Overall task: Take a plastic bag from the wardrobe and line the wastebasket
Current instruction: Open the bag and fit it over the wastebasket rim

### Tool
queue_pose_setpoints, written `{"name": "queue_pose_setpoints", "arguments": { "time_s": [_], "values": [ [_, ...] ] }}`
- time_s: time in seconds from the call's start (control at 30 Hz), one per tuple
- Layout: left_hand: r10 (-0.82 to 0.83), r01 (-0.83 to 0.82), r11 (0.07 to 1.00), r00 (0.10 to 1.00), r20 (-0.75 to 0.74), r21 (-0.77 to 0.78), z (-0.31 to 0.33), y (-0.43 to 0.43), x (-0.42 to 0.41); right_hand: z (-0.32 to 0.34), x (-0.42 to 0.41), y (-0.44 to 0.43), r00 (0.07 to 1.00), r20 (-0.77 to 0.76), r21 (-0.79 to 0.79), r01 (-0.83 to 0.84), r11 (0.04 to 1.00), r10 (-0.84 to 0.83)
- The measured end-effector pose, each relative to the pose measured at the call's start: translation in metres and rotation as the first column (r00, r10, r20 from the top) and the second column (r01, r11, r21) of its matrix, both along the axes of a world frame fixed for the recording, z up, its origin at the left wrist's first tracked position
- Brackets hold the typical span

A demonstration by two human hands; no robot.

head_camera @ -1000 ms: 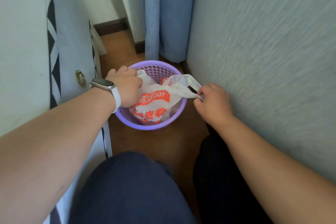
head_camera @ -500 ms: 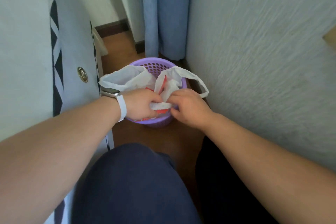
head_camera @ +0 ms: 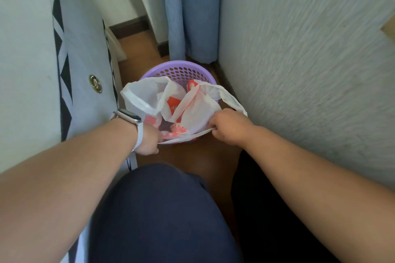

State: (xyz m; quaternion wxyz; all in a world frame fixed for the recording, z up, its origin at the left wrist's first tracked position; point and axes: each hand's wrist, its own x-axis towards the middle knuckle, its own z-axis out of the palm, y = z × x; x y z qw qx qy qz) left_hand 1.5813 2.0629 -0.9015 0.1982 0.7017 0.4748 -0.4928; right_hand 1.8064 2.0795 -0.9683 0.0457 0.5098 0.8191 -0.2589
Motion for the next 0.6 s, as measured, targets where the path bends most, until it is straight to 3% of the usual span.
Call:
{"name": "queue_pose_setpoints", "arguments": {
  "time_s": [0.07, 0.17, 0.3, 0.4, 0.53, 0.6],
  "values": [
    [0.075, -0.074, 0.997, 0.997, -0.027, 0.034, 0.001, 0.003, -0.005, -0.007, 0.002, 0.004, 0.999, 0.035, -0.021, 0.039, 0.999, -0.038],
    [0.183, -0.190, 0.954, 0.982, 0.054, 0.233, -0.001, 0.017, -0.017, -0.012, 0.003, 0.006, 0.996, 0.032, -0.071, 0.082, 0.994, -0.080],
    [0.241, -0.423, 0.771, 0.886, 0.396, 0.476, -0.010, 0.025, -0.025, 0.001, 0.001, 0.005, 0.998, -0.038, -0.036, 0.053, 0.998, -0.055],
    [0.301, -0.633, 0.635, 0.730, 0.613, 0.442, -0.011, 0.028, -0.021, 0.013, -0.007, 0.002, 0.984, -0.160, 0.048, 0.089, 0.995, -0.080],
    [0.303, -0.632, 0.559, 0.758, 0.578, 0.537, -0.019, 0.037, -0.021, 0.017, -0.026, 0.012, 0.940, -0.327, 0.228, 0.177, 0.957, -0.096],
    [0.317, -0.717, 0.469, 0.682, 0.659, 0.516, -0.020, 0.038, -0.019, 0.015, -0.038, 0.021, 0.940, -0.335, 0.236, 0.149, 0.960, -0.063]
  ]
}}
